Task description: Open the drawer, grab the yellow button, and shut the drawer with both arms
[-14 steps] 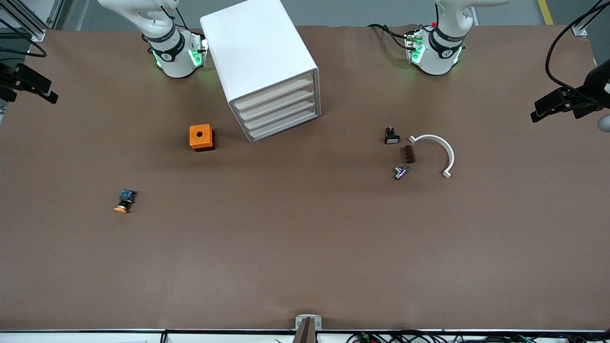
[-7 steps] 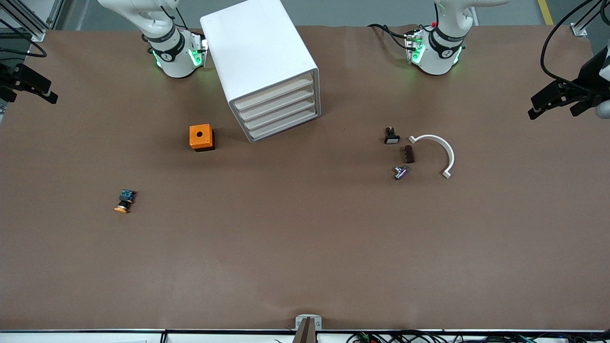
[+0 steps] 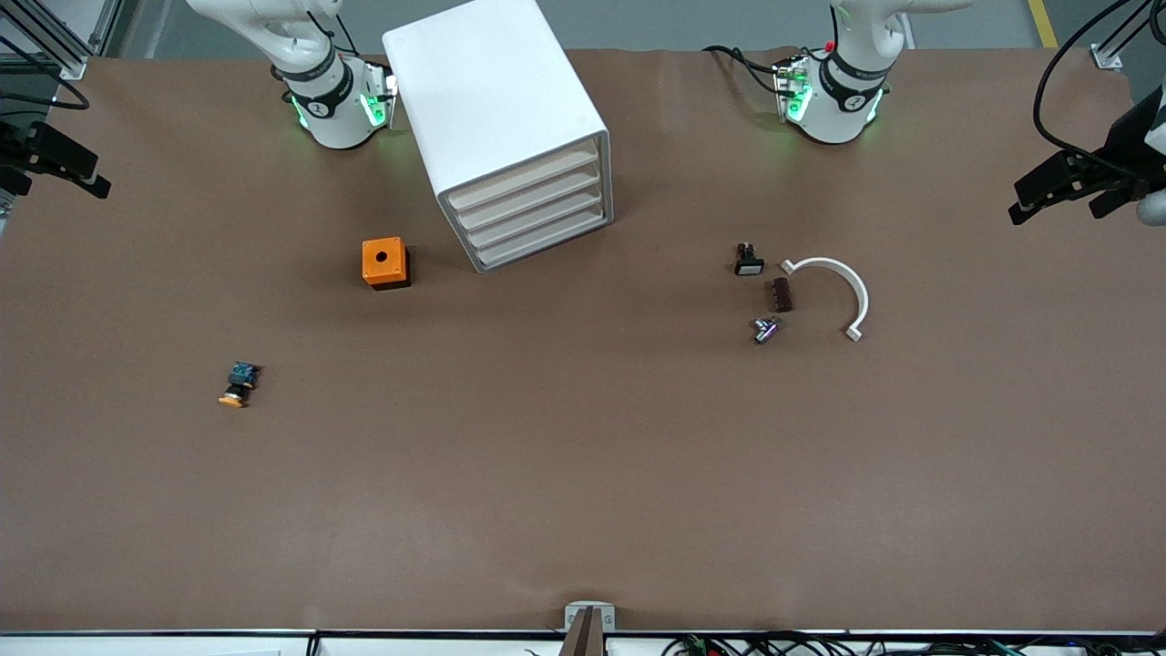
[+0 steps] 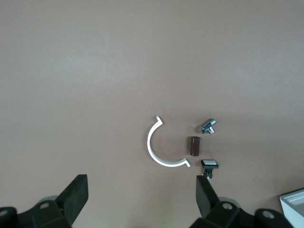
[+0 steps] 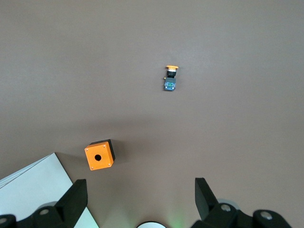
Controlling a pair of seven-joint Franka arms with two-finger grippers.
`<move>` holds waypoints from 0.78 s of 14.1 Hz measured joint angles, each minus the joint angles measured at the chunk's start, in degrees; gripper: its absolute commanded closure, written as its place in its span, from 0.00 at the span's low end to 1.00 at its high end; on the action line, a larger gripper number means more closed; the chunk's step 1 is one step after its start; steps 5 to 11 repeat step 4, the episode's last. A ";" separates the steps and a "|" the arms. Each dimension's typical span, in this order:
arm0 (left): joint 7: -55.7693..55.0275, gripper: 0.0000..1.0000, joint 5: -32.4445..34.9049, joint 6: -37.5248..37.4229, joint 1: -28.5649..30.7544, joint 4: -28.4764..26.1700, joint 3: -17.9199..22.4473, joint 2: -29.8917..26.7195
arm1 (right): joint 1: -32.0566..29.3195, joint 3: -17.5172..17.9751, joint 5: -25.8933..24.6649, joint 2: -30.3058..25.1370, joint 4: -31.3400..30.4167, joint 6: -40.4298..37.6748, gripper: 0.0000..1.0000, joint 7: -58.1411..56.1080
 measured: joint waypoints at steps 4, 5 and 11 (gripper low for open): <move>0.00 0.00 0.00 -0.96 -0.05 0.76 -0.02 0.01 | 0.00 -0.05 0.00 0.00 0.00 -0.04 0.00 0.00; 0.00 0.00 0.00 -0.96 -0.05 0.76 -0.02 0.01 | 0.00 -0.05 0.00 0.00 0.00 -0.04 0.00 0.00; 0.00 0.00 0.00 -0.96 -0.05 0.76 -0.02 0.01 | 0.00 -0.05 0.00 0.00 0.00 -0.04 0.00 0.00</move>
